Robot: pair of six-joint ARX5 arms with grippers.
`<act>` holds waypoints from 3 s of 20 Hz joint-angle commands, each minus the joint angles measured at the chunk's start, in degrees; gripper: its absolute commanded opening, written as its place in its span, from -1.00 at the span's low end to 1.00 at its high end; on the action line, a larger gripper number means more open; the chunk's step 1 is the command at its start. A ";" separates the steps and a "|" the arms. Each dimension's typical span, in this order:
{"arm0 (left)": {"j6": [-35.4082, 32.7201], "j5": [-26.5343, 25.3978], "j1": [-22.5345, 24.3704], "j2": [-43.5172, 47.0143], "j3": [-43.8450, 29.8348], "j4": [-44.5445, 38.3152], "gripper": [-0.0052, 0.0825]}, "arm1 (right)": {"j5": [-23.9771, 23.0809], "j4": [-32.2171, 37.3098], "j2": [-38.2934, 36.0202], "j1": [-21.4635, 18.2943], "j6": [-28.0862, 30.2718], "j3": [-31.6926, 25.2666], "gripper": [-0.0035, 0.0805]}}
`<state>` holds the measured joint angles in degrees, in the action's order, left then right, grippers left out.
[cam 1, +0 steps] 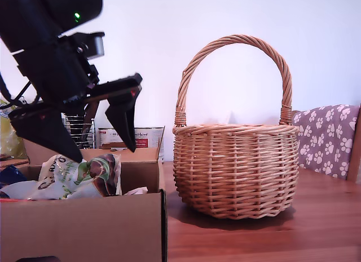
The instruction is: Move the bags of Easter eggs from the cardboard box on the left into the woven basket on the right side.
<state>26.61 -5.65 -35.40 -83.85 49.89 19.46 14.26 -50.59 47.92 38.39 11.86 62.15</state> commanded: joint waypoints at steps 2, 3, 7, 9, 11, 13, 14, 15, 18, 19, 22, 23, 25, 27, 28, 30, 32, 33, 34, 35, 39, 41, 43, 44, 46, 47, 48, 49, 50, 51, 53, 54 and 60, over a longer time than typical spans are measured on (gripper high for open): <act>2.12 -2.43 0.39 -3.13 1.44 3.21 0.90 | 0.15 0.31 0.20 0.22 0.26 0.57 -0.95; 2.19 -2.67 0.44 -4.15 2.12 4.31 0.90 | 0.15 0.28 0.20 0.22 0.44 0.57 -0.95; 2.58 -2.80 0.50 -8.94 5.31 6.38 0.90 | 0.15 0.22 0.20 0.22 1.77 0.57 -0.95; 2.56 -2.80 0.50 -11.34 6.56 8.07 0.90 | 0.15 0.17 0.17 0.22 1.90 0.57 -0.95; 2.54 -2.78 0.59 -13.42 6.95 9.25 0.90 | 0.17 0.17 0.17 0.22 2.10 0.57 -0.95; 2.51 -2.49 0.68 -14.29 6.95 9.35 0.90 | 0.15 0.17 0.17 0.22 2.19 0.57 -0.95; 2.49 -2.25 0.66 -14.29 6.99 9.16 0.89 | 0.15 0.17 0.17 0.22 2.45 0.57 -0.95; 2.27 -1.88 0.63 -14.27 7.39 9.38 0.88 | 0.15 0.13 0.17 0.22 2.99 0.57 -0.95; 2.05 -1.09 0.61 -14.27 9.40 11.28 0.49 | 0.15 0.13 0.20 0.22 3.17 0.57 -0.95; 1.81 -0.76 0.61 -14.27 10.29 11.93 0.21 | 0.15 0.13 0.20 0.22 3.17 0.57 -0.95; -0.72 0.92 0.63 -14.27 12.70 12.76 -0.40 | 0.13 0.02 0.20 0.22 3.17 0.57 -0.95; -1.68 1.40 0.63 -14.27 13.46 13.33 -0.45 | 0.13 -0.11 0.20 0.22 3.17 0.57 -0.95; -2.69 1.88 0.61 -14.27 15.37 15.69 -0.47 | 0.13 -0.37 0.17 0.22 3.17 0.57 -0.95; -3.15 2.23 0.61 -13.90 17.62 19.08 -0.47 | -0.02 -0.50 0.17 0.22 3.17 0.57 -0.95; -3.19 2.67 0.61 -13.55 18.49 20.68 -0.47 | -0.28 -0.46 0.17 0.22 3.17 0.57 -0.95; -4.17 3.80 0.59 -12.28 19.98 23.52 -0.47 | -1.46 0.02 0.11 0.22 3.15 0.57 -0.95; -5.22 3.91 0.33 -9.99 20.61 24.26 -0.47 | -3.10 1.01 -0.22 0.20 3.13 0.57 -0.95; -5.66 4.00 0.33 -8.48 20.63 24.24 -0.47 | -3.98 1.53 -0.35 0.20 3.10 0.57 -0.95; -5.79 4.39 0.33 -7.02 20.63 24.24 -0.47 | -4.66 1.90 -0.79 0.20 3.06 0.57 -0.95; -6.03 5.73 0.33 -5.18 20.63 24.24 -0.47 | -4.98 2.38 -1.14 0.09 2.93 0.57 -0.95; -7.15 11.72 0.09 0.98 20.63 23.28 -0.47 | -8.50 4.63 -3.54 -1.40 0.77 0.57 -0.95; -7.21 14.51 -0.66 3.02 20.63 20.94 -0.47 | -9.16 4.39 -4.83 -2.08 0.74 0.57 -0.95; -7.21 19.23 -1.55 4.07 20.63 16.63 -0.47 | -9.38 4.37 -5.92 -2.60 0.50 0.57 -0.95; -7.17 21.38 -2.29 4.09 20.63 13.88 -0.47 | -9.40 4.28 -6.34 -2.75 0.48 0.57 -0.95; -7.15 23.61 -4.52 3.58 20.63 7.41 -0.47 | -9.79 3.65 -6.82 -2.91 0.46 0.57 -0.95; -7.15 24.30 -5.73 3.02 20.63 4.20 -0.47 | -10.23 3.21 -7.02 -2.91 0.46 0.57 -0.95; -7.10 24.92 -6.69 2.47 20.63 1.62 -0.47 | -10.43 2.89 -7.02 -2.91 0.44 0.57 -0.95; -6.82 24.94 -7.65 1.55 20.63 -0.83 -0.47 | -10.43 2.58 -7.02 -2.91 0.31 0.57 -0.95; -6.34 24.94 -8.41 0.76 20.63 -2.45 -0.47 | -10.43 2.34 -7.02 -2.91 0.28 0.57 -0.95; -5.53 24.94 -9.33 -0.48 20.63 -4.50 -0.47 | -10.43 2.14 -7.02 -2.91 0.28 0.57 -0.95; -5.40 24.79 -10.64 -3.23 20.63 -8.17 -0.47 | -10.43 1.68 -7.02 -2.91 0.28 0.57 -0.95; -5.38 24.70 -11.08 -4.76 20.63 -10.49 -0.47 | -10.43 1.44 -7.02 -2.91 0.28 0.57 -0.95; -7.43 18.60 -12.28 -13.86 20.63 -23.21 -0.47 | -10.40 0.02 -7.37 -2.91 0.31 0.57 -0.95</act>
<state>20.10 13.58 -47.53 -96.55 70.54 -2.07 3.88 -50.72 41.04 35.64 12.27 62.15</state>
